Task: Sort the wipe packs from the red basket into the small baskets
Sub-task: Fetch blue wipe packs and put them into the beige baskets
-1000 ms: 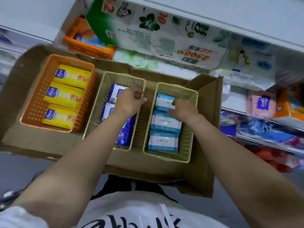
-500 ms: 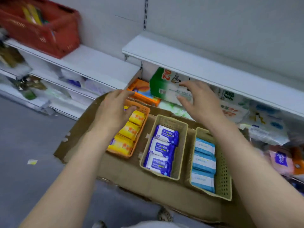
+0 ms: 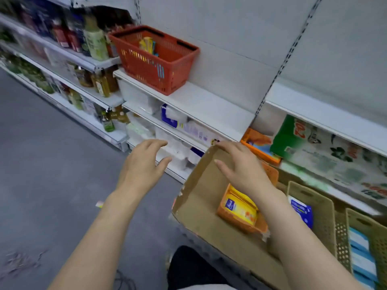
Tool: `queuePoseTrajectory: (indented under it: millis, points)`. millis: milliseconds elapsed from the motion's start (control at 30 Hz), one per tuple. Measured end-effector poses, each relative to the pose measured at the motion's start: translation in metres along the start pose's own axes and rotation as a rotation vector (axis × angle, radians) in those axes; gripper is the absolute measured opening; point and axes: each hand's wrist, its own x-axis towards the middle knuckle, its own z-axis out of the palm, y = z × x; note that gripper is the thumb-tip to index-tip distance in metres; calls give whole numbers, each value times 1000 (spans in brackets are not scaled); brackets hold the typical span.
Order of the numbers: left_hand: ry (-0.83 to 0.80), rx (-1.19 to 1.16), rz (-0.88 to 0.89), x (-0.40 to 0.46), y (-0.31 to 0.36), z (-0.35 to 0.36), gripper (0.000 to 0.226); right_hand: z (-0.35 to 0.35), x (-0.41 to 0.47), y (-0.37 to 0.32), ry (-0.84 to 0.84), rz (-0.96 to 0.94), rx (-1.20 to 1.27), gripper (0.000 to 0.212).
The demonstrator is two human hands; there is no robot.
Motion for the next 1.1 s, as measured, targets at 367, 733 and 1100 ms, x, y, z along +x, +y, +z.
queuePoseTrajectory:
  millis: [367, 733, 1100]
  points:
    - [-61, 164, -32, 180, -168, -70, 41, 80, 238, -87, 63, -6, 128, 45]
    - [-57, 85, 36, 399, -269, -93, 44, 106, 449, -132, 94, 77, 108, 44]
    - [-215, -15, 284, 642, -326, -53, 45, 138, 625, -113, 174, 386, 48, 42]
